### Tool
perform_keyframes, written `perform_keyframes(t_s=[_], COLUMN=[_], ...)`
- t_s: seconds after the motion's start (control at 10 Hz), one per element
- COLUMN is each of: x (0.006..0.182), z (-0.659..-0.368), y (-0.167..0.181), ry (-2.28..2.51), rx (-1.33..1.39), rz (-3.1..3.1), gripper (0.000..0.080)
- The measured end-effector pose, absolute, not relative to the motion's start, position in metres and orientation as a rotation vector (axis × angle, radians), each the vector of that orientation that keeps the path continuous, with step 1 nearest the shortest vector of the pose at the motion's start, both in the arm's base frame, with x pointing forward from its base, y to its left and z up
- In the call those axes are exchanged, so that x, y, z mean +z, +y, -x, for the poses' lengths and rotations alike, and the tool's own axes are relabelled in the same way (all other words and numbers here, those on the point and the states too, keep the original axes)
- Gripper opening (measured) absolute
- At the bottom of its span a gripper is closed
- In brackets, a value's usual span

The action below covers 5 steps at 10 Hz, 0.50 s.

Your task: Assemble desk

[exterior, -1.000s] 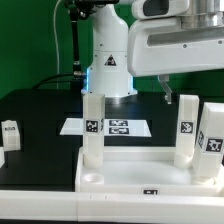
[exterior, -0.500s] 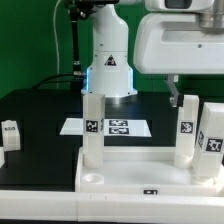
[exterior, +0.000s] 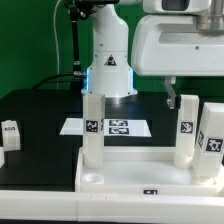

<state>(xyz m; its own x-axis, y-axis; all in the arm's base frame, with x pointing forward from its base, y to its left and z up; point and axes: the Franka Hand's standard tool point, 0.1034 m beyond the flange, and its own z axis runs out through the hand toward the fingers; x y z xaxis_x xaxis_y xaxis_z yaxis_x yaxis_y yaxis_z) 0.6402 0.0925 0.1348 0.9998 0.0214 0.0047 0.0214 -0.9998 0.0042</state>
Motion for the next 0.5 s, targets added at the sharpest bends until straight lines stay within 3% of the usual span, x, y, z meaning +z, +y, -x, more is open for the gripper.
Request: perform_keyframes(t_s=[0.5], x=[0.126], z=[-0.654], y=[0.105], ry=[-0.014], rx=[0.024], rz=[-3.131], gripper=[0.0649])
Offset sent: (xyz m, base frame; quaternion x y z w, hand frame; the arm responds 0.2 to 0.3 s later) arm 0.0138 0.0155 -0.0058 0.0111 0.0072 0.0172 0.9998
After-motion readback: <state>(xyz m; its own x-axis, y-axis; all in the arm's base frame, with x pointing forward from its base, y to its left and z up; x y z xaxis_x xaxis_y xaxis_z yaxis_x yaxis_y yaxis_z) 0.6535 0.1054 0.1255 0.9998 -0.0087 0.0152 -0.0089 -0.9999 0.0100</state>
